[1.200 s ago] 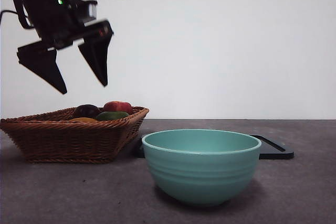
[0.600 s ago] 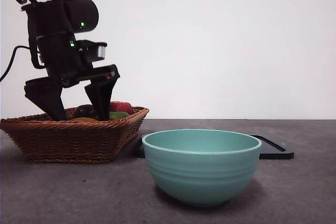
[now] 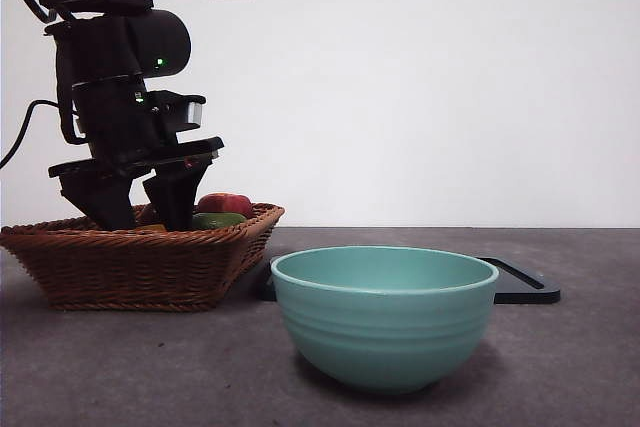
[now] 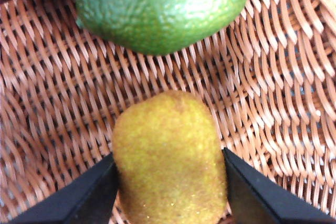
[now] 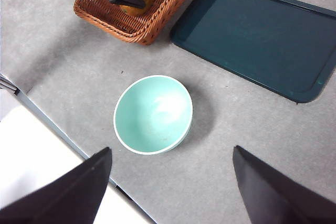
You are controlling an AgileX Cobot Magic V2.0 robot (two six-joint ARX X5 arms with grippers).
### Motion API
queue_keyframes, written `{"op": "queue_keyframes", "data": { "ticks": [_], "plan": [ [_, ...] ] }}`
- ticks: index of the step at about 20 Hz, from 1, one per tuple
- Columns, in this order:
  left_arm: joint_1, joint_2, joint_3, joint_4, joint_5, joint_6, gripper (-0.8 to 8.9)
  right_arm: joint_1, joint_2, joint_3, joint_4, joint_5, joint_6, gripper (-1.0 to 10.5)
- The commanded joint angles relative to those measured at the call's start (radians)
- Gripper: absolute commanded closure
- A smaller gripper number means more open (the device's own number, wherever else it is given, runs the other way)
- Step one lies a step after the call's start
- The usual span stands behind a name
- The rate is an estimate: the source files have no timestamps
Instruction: Pick up the wifruite, put it on the bowl, pick up the plate, put it on desk
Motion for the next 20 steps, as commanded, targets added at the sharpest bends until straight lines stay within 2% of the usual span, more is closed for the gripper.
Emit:
{"op": "queue_keyframes", "data": {
  "ticks": [1, 7, 10, 15, 20],
  "plan": [
    [-0.005, 0.018, 0.032, -0.027, -0.002, 0.012, 5.74, 0.005, 0.007, 0.018, 0.009, -0.002, -0.007, 5.8],
    [-0.022, -0.140, 0.034, -0.048, 0.018, 0.012, 5.74, 0.005, 0.007, 0.018, 0.009, -0.002, -0.007, 5.8],
    [-0.060, -0.261, 0.034, -0.097, 0.068, 0.012, 5.74, 0.005, 0.007, 0.018, 0.011, -0.002, -0.008, 5.8],
    [-0.226, -0.402, 0.034, -0.151, 0.110, 0.012, 5.74, 0.005, 0.007, 0.018, 0.017, -0.002, -0.008, 5.8],
    [-0.409, -0.380, 0.033, -0.150, 0.117, 0.028, 5.74, 0.005, 0.007, 0.018, 0.017, -0.002, -0.007, 5.8]
  ]
}}
